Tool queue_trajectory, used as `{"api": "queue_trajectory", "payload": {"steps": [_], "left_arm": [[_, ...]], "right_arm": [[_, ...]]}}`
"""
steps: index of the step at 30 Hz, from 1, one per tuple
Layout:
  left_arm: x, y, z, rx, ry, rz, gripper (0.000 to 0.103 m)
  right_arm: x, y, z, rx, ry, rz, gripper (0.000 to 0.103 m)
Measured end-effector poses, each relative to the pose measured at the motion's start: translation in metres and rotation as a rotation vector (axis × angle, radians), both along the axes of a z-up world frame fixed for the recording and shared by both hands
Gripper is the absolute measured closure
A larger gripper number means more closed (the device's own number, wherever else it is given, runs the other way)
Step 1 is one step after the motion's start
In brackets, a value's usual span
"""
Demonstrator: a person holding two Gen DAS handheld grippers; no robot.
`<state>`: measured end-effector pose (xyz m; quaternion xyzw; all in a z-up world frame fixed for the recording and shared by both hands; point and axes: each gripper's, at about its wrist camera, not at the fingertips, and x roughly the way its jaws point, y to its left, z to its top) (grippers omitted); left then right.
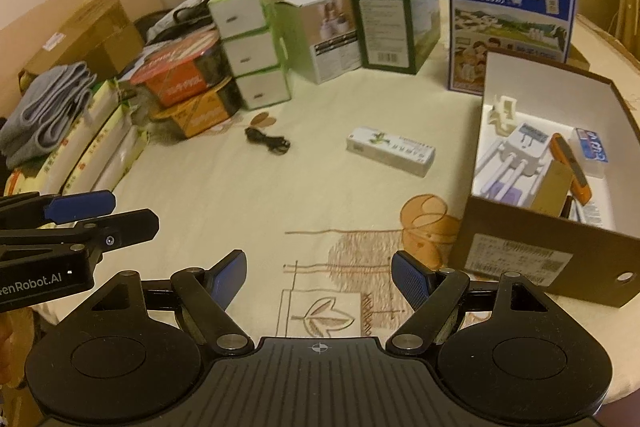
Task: Organize rigid objects
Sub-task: 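Move both tools back toward the black cable and white ointment box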
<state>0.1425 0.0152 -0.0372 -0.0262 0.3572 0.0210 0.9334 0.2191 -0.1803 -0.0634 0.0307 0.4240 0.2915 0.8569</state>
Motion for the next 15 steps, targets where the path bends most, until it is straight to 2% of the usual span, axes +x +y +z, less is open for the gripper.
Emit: {"api": "queue_trajectory", "payload": {"steps": [15], "left_arm": [[0.015,0.020,-0.029,-0.008,0.053,0.042,0.049]], "right_arm": [[0.014,0.028,-0.030,-0.038,0.050,0.051,0.026]]}}
